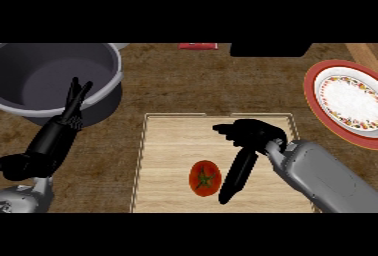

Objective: Pick the tomato from the tray and place it in the plate

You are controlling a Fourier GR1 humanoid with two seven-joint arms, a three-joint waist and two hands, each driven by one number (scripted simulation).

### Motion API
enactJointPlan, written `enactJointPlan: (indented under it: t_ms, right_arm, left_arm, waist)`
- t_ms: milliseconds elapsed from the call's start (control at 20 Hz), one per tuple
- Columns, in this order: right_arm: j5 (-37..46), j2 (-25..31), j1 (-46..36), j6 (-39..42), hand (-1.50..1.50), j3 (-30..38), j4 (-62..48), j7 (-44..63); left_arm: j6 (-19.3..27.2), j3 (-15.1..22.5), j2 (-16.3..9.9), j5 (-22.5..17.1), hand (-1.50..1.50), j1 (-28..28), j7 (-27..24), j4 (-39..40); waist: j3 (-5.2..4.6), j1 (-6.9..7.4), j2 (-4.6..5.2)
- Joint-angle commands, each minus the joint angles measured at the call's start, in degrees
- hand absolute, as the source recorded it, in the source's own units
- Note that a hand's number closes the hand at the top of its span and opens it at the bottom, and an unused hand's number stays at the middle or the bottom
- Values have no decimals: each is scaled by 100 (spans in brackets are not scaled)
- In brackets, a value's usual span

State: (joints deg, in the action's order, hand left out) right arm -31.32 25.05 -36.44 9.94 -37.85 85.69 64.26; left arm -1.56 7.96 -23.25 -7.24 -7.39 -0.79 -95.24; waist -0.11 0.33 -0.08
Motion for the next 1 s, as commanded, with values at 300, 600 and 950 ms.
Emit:
enactJointPlan:
  t_ms: [300, 600, 950]
  right_arm:
    - [332, -516, 546, 173, -150, -567, -276, 215]
    - [236, -960, 170, -3, -150, -714, -294, 726]
    - [820, -1049, 636, -39, -150, -1117, -562, 58]
  left_arm:
    - [-258, -95, 93, 115, 0, -143, -100, 20]
    - [-240, -26, 209, 298, 0, -47, -243, 59]
    - [-363, -6, 261, 330, 0, 105, -301, -41]
  waist:
    - [11, -22, 6]
    - [8, 3, 9]
    - [9, 24, 14]
